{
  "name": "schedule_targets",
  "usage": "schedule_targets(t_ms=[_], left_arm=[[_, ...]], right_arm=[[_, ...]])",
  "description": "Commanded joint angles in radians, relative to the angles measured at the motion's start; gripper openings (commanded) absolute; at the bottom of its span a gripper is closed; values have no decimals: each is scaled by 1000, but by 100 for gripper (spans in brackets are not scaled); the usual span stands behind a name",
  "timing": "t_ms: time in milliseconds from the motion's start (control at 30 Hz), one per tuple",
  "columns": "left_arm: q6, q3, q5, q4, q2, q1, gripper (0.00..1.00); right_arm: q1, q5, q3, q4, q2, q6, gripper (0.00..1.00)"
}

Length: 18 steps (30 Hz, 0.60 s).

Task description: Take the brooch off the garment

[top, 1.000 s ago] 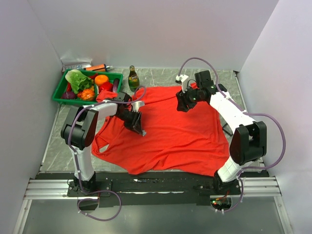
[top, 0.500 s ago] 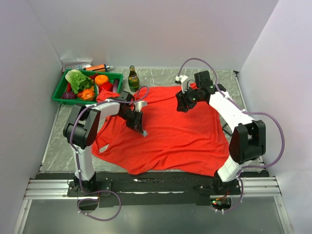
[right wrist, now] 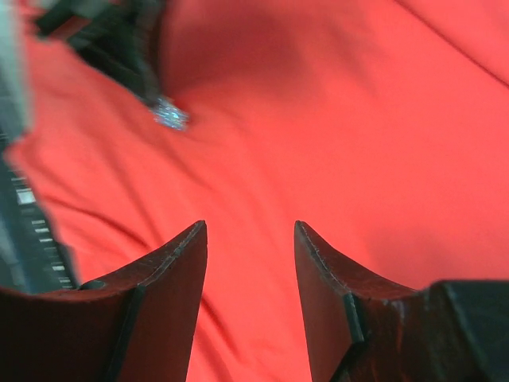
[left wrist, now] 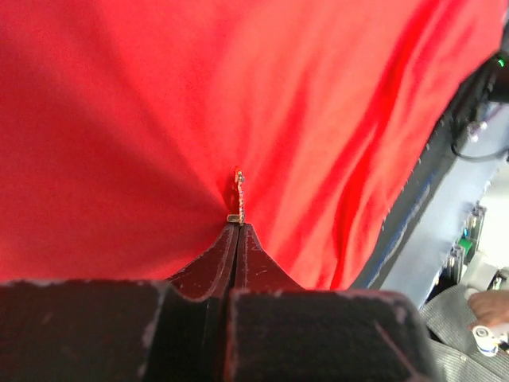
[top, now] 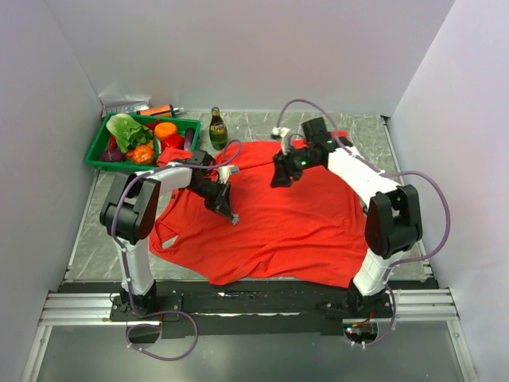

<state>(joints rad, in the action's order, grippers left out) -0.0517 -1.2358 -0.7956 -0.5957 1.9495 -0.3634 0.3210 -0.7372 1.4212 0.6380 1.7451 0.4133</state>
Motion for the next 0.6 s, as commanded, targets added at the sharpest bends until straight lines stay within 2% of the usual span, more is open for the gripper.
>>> schedule_targets(t_ms=[0, 233, 367, 567], left_arm=[[-76, 70, -123, 53, -126, 17, 1], [-138, 140, -203, 54, -162, 32, 1], [-145, 150, -312, 37, -132, 83, 1], [-154, 150, -369, 36, -118, 96, 1]], right_arm=[[110, -203, 2, -69, 36, -34, 54], [211, -231, -5, -97, 129, -24, 51], [225, -246, 22, -93, 186, -37, 48], [242, -255, 35, -98, 217, -50, 43]])
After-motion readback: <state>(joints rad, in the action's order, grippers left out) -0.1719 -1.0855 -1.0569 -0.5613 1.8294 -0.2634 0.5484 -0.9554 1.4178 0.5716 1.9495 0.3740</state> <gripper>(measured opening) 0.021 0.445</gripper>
